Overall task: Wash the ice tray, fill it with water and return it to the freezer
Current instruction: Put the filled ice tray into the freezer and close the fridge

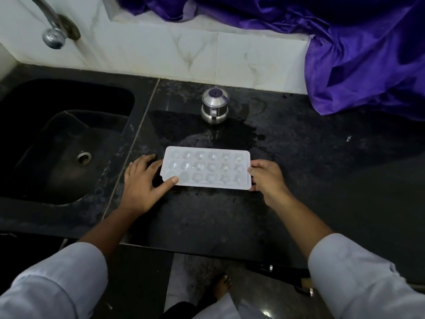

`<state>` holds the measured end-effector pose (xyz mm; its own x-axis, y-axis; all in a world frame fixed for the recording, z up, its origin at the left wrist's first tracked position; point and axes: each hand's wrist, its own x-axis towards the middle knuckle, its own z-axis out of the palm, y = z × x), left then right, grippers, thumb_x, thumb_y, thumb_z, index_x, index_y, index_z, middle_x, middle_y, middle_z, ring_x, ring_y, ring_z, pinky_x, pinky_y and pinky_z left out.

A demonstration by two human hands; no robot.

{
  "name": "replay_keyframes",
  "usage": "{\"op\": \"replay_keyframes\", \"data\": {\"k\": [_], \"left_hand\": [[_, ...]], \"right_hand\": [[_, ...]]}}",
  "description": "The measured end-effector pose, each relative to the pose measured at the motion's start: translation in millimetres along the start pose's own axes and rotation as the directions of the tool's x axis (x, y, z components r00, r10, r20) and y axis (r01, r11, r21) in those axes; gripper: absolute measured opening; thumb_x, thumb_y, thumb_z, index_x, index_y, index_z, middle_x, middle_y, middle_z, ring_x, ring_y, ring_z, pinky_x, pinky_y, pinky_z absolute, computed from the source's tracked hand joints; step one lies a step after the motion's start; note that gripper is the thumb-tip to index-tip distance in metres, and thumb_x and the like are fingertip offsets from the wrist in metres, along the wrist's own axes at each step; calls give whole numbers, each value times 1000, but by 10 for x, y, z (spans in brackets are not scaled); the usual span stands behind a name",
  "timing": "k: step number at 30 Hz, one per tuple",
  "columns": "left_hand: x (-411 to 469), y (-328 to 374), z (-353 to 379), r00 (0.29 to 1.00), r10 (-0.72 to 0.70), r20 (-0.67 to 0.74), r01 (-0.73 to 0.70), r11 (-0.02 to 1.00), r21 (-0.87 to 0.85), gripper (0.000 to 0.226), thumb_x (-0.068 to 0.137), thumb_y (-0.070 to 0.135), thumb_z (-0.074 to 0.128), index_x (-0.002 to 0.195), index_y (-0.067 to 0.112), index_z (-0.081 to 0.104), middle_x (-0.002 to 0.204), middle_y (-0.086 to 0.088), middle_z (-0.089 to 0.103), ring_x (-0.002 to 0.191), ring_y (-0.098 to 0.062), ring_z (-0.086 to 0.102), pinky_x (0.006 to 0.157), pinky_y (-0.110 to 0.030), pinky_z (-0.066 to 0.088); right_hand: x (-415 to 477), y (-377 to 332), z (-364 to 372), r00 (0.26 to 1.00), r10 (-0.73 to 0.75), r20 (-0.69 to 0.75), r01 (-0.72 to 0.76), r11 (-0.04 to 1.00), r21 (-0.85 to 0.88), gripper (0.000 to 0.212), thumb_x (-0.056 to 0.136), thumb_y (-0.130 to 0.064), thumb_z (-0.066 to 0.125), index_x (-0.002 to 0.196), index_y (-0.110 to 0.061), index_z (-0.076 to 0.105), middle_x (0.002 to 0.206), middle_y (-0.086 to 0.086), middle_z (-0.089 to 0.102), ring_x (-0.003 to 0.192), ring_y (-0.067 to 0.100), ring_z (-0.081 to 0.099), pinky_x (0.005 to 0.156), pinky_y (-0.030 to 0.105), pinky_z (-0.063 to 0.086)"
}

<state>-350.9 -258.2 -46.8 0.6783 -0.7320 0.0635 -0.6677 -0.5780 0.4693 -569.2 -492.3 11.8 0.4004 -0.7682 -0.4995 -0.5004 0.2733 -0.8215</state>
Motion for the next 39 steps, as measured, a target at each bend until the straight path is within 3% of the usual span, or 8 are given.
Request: {"op": "replay_keyframes", "data": {"k": [4,7,11,15,19,25,28,39], "left_hand": [[39,103,-118,993,-115,33,119,966,-231,71,93,78,34,124,28,74,144,-3,58,146,-28,39,123,-54,27],[38,263,-346,987,-158,-20,127,853,-506,63,107,65,33,90,21,74,101,0,75,106,-25,69,98,-52,51],[29,449,-744,934,-358,-3,242,638,-731,56,110,55,39,106,12,75,102,2,77,89,-2,72,83,-26,52],[29,358,-1227,888,-460,4,276,527,-804,61,108,60,38,108,10,73,108,-11,77,104,-27,73,96,-45,56],[-122,220,-1699,852,-523,35,261,365,-894,51,111,51,38,103,15,73,91,-6,79,83,-22,74,78,-38,57],[-660,-228,-2247,782,-624,-16,240,324,-915,38,107,41,44,99,12,67,85,-16,66,69,-29,58,65,-35,47],[-1041,-489,-2391,733,-677,-70,233,346,-909,36,111,32,42,86,14,60,68,-4,61,52,-15,55,47,-24,41],[-2720,-1290,-2687,464,-866,-185,209,311,-927,35,111,27,37,96,10,64,72,5,65,57,-7,56,51,-21,42]], "right_hand": [[-94,-200,-83,999,-36,-6,36,999,11,23,102,-4,52,105,-15,72,94,4,77,81,20,74,51,26,53],[-212,-455,-95,994,-110,5,109,994,26,23,102,-5,53,100,-17,72,92,5,78,79,20,74,52,26,54],[-446,-843,25,981,-194,20,192,979,65,23,101,-4,55,91,-17,71,87,6,78,70,17,70,50,26,51],[-752,-1194,252,958,-283,50,276,954,114,23,100,-3,55,88,-15,72,82,5,77,68,17,68,52,26,49],[-1035,-1411,585,930,-356,90,342,928,146,24,98,-3,54,86,-14,72,81,7,74,64,19,62,46,26,43],[-1451,-1504,1228,867,-450,212,429,892,139,21,94,-4,55,89,-10,74,67,3,73,48,12,54,40,24,34],[-1639,-1444,1602,835,-464,296,438,886,151,20,94,-4,55,90,-10,74,68,4,73,50,13,53,40,24,32],[-2429,-1143,3070,640,-424,640,474,874,106,27,94,-3,50,98,-13,76,71,4,75,52,13,51,39,24,29]]}}
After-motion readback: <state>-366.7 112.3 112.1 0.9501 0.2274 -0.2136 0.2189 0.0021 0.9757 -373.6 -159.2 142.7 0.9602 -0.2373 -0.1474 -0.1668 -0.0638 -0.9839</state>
